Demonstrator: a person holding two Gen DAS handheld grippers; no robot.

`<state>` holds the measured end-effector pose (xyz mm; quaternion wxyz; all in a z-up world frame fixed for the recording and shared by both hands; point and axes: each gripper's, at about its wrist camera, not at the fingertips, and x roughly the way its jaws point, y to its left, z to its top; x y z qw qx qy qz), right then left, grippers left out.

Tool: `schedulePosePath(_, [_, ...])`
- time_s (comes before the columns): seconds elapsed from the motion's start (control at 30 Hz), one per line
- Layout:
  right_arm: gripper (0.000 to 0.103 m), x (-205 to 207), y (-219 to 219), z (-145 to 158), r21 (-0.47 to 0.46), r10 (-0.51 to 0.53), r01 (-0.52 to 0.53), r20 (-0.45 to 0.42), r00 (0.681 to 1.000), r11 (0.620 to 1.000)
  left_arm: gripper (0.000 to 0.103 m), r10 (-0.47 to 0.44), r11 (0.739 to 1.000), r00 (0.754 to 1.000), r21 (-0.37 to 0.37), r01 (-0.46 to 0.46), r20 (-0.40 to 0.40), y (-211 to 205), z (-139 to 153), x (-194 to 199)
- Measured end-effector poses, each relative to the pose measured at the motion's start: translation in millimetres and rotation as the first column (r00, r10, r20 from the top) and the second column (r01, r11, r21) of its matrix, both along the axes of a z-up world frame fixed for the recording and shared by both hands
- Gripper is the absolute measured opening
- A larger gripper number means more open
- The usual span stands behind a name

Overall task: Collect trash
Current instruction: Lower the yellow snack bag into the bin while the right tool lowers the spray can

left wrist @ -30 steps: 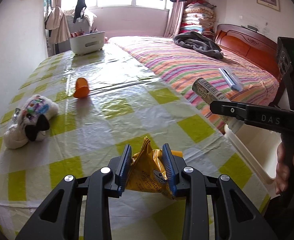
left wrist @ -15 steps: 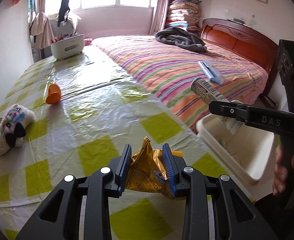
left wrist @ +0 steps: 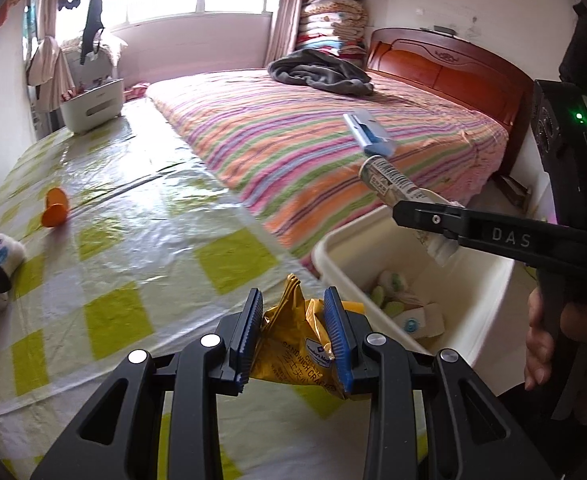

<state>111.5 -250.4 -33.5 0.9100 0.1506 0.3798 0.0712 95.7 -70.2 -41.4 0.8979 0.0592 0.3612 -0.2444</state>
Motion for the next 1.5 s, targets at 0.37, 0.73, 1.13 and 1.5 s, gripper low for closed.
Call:
schedulePosePath(0.37, [0.028,-9.8,-32.7,2.4,0.021,-0.073,0.072,0.014,0.997,0.997,0.032,-0.078,0.997,0.997,0.001,0.078,-0.004,-43.0,2.8,-1.8])
schedulePosePath(0.73, [0.029,-15.0,-65.7,-2.8,0.041,-0.153,0.153,0.006,0.988,0.987,0.032,-0.132,0.991,0.99,0.004,0.132,-0.04,-80.6,-6.8,5.6])
schedulePosePath(1.13, [0.029,-15.5,-72.5,-4.7,0.045,-0.181,0.181,0.003,0.983,0.982,0.031,-0.162,0.987,0.985,0.01,0.163,-0.061,-99.8,-15.0,7.4])
schedulePosePath(1.5, [0.029,-15.8,-74.0,-2.8,0.046,-0.199,0.199,0.007,0.98,0.979,0.033,-0.144,0.989,0.988,0.007,0.145,-0.05,-96.7,-9.3,9.7])
